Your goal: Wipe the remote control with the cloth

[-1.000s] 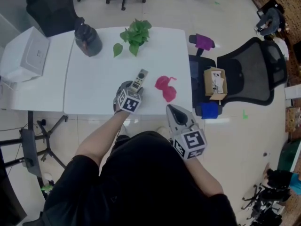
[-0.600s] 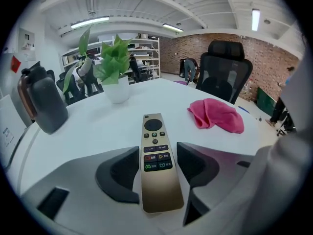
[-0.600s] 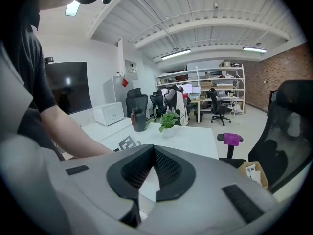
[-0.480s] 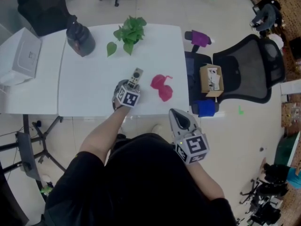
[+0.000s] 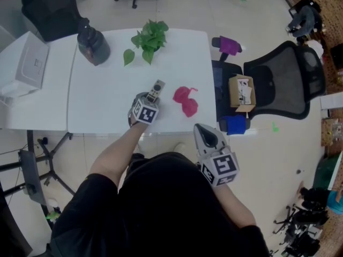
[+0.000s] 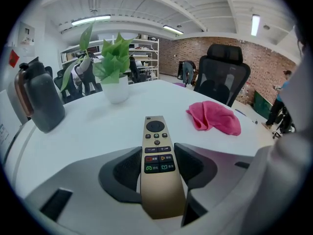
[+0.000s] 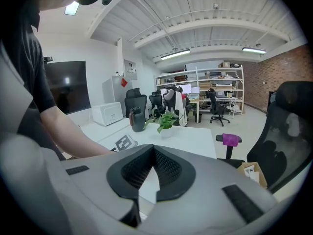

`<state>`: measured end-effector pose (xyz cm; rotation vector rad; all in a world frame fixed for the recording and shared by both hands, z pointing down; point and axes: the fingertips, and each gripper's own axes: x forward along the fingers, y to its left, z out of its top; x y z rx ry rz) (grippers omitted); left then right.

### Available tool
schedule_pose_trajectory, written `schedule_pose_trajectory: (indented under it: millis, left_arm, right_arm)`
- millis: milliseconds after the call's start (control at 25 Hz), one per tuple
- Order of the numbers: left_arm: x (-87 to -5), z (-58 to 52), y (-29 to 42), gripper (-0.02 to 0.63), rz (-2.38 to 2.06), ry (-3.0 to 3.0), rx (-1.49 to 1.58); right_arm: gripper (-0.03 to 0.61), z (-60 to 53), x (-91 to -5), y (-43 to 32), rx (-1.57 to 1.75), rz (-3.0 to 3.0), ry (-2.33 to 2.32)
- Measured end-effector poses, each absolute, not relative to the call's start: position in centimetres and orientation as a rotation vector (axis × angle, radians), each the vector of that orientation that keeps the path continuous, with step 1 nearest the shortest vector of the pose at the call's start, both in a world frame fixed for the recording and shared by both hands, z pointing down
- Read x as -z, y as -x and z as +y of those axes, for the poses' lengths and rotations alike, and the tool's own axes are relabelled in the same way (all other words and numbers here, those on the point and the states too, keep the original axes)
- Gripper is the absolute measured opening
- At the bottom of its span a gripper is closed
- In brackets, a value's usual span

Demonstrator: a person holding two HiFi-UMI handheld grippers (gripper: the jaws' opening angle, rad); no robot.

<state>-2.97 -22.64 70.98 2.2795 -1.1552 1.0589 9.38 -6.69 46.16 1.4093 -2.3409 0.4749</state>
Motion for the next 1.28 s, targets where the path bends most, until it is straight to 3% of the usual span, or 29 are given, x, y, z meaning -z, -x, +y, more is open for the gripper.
schedule_pose_trajectory:
  millis: [760,1080,1160,1280]
  left_arm:
    - [-48.8,-18.1,2.4,0.212,-1.234,-2.743,-0.691]
    - [-43.4,-15.0,2.1,0.212,-1.244,-2.841,-0.643]
    - [-42.6,-14.4,2.1,0.212,-1.249,-2.853,-0.64]
    - [-41.6,-13.7,2.1,0.212,-1.26,-2.868,-0.647]
  right_arm:
    - [0.009,-9.5,-47.1,-8.2,-0.461,-2.413,-1.388]
    - [0.011,-12.4,-51.7,-8.9,-0.466,-2.329,-1.348]
    - [0.077,-13.6,-53.4,-9.2,-0.471,-2.294,-1.337]
    - [0.08,-15.2,-54.8,-9.6,-0.501,-2.262,-1.329]
